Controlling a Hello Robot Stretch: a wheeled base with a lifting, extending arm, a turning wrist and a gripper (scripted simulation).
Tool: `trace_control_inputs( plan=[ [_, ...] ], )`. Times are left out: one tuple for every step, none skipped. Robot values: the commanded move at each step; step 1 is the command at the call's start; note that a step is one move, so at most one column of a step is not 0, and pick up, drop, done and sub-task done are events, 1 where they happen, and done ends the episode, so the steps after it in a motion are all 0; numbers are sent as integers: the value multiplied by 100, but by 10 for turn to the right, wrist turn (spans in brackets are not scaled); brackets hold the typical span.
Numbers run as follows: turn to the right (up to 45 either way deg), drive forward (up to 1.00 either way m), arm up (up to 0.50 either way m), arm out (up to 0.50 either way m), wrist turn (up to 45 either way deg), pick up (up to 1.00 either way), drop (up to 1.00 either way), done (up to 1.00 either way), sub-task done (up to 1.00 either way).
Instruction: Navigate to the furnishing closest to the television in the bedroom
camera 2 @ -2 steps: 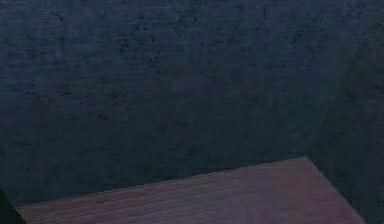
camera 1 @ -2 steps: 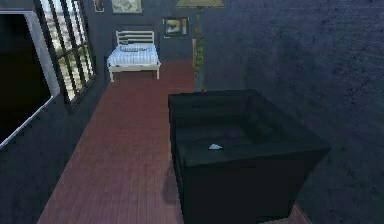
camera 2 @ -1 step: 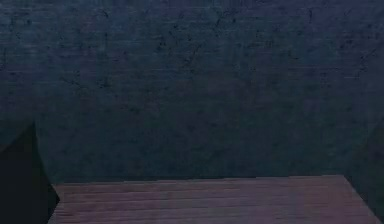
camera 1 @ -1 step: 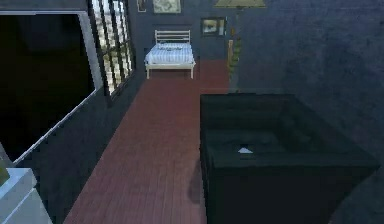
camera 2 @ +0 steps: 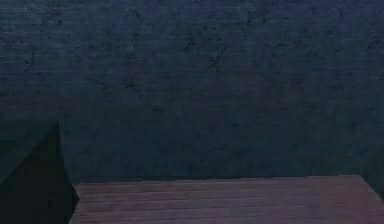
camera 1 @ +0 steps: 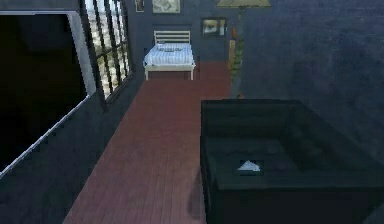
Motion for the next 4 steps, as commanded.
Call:
trace_control_inputs(
  plan=[
    [-270,0,0,0,0,0,0,0,0],
    [0,65,0,0,0,0,0,0,0],
    [300,0,0,0,0,0,0,0,0],
    [0,100,0,0,0,0,0,0,0]
  ],
)
